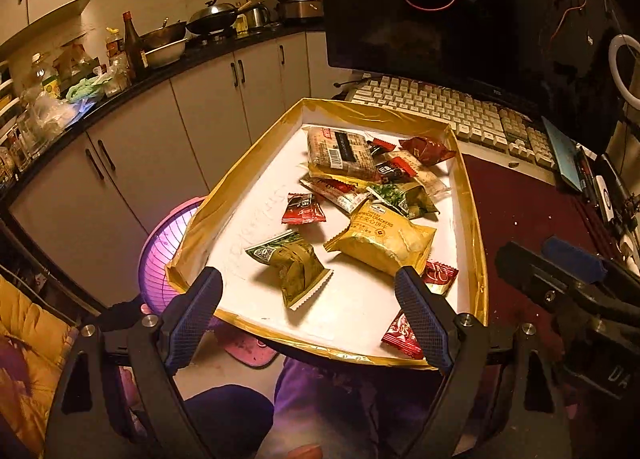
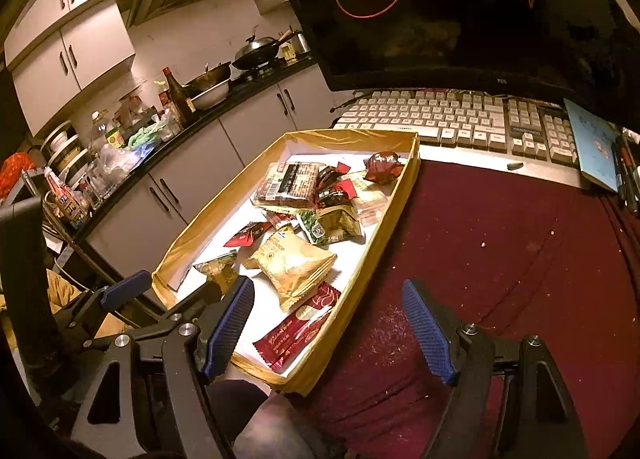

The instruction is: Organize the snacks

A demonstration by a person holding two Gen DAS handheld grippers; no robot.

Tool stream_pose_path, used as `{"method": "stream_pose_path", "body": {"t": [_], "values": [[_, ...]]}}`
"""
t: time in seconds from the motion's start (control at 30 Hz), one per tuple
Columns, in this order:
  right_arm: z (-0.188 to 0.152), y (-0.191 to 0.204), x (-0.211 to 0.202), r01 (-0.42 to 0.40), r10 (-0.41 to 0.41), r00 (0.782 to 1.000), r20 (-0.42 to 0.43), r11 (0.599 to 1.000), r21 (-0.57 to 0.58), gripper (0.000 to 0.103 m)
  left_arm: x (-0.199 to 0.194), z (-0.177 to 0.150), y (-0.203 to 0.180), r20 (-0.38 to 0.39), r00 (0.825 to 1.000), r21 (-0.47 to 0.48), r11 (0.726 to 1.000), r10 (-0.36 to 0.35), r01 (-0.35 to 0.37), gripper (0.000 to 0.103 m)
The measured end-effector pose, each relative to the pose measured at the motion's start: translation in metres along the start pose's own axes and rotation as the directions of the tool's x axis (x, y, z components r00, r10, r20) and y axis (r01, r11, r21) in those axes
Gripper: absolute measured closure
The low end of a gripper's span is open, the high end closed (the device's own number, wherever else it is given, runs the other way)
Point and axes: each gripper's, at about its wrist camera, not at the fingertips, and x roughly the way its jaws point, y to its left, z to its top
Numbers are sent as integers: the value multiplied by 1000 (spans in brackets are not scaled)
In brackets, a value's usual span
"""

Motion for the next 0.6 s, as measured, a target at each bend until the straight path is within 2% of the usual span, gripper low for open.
{"method": "stream_pose_path", "body": {"t": [0.33, 0.47, 0.6], "values": [[0, 5, 4, 3, -3, 1000, -7, 1000, -7, 25, -2, -1, 3, 17, 1000, -1, 1000, 12, -12, 14], [1, 5, 5, 4, -4, 1000, -7, 1000, -9, 25, 1, -1, 4, 0, 1000, 5, 1000, 8, -8, 14], [1, 4, 6, 12, -12, 1000, -8, 1000, -14, 25, 6, -2, 5, -19, 999, 7, 1000, -26, 26, 14]]}}
